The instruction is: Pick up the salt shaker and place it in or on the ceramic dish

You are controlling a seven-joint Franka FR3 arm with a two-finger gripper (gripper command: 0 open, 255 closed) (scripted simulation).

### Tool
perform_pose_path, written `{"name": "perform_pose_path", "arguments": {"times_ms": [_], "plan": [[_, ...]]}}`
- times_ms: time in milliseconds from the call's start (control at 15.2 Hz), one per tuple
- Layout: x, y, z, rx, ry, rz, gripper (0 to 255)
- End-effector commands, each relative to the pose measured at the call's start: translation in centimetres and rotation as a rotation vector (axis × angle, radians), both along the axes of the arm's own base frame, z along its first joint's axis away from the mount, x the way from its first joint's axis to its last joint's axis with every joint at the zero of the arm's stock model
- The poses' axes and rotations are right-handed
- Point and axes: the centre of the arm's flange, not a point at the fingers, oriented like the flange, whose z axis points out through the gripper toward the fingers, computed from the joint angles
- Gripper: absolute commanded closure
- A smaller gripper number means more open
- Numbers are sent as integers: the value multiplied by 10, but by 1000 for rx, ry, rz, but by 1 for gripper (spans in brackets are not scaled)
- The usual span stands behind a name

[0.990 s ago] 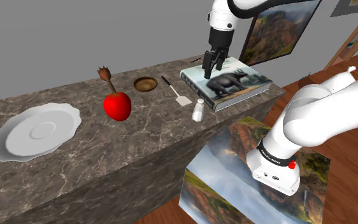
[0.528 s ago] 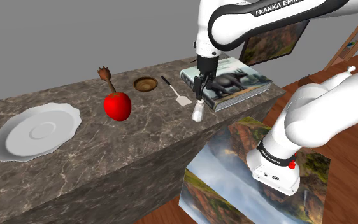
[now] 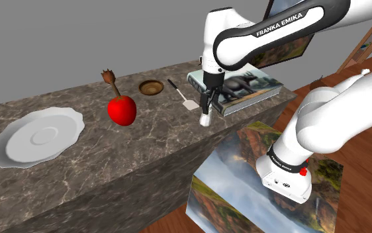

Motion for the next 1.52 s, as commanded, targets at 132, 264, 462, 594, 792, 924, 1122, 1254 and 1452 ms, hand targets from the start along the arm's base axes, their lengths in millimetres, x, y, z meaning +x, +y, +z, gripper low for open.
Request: {"name": "perform_pose_path", "arguments": {"times_ms": [132, 264, 462, 594, 792, 924, 1122, 1254, 1452], "plan": [[0, 0, -3, 0, -1, 0, 0], [0, 0, -3, 0, -1, 0, 0], [0, 0, -3, 0, -1, 0, 255], [0, 0, -3, 0, -1, 0, 255], [0, 0, -3, 0, -1, 0, 255], [0, 0, -3, 0, -1, 0, 255], [0, 0, 2, 0, -1, 0, 255], [0, 0, 13, 0, -1, 0, 255], [0, 0, 29, 0, -1, 0, 255]]}}
